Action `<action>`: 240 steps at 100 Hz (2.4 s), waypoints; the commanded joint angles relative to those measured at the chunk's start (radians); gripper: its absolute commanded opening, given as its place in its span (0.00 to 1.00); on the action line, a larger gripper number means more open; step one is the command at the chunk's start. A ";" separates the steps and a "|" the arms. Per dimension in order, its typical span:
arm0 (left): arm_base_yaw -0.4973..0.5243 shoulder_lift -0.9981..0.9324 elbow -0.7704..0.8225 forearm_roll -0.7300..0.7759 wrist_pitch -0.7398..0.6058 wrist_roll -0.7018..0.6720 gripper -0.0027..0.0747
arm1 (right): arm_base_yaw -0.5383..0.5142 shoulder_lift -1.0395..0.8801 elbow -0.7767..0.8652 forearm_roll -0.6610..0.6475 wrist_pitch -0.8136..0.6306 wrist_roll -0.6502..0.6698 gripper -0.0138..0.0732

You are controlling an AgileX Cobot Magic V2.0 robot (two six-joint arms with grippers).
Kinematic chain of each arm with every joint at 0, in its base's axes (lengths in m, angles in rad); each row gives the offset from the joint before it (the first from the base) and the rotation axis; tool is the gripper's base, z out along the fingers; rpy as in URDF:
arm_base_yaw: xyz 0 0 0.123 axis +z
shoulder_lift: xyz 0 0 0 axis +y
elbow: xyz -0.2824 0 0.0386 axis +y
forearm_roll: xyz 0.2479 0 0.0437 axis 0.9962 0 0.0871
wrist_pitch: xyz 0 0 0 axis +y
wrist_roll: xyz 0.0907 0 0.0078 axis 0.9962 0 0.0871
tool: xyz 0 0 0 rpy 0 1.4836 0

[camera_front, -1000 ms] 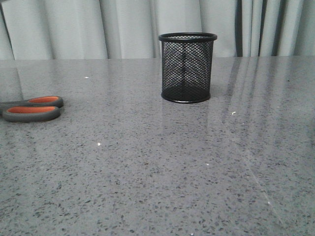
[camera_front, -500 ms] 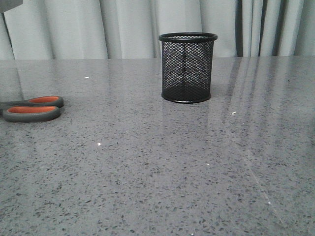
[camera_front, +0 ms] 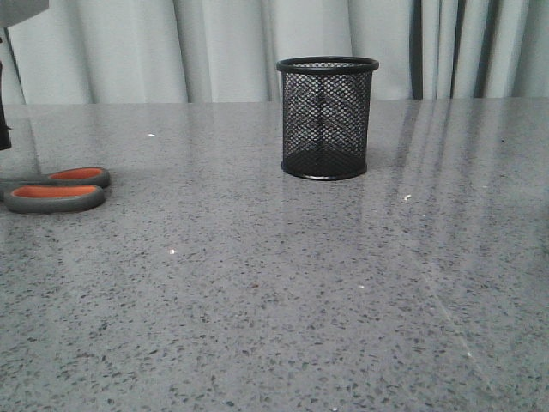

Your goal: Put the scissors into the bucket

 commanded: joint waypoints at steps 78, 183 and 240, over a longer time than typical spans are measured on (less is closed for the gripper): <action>0.001 0.133 -0.111 -0.043 0.073 0.016 0.55 | 0.000 -0.001 -0.035 0.003 -0.064 -0.006 0.10; 0.001 0.105 -0.185 -0.075 0.116 0.003 0.16 | 0.000 -0.001 -0.035 0.003 -0.064 -0.006 0.10; 0.001 -0.020 -0.320 -0.193 0.121 -0.022 0.16 | 0.000 -0.001 -0.043 0.085 -0.207 -0.045 0.10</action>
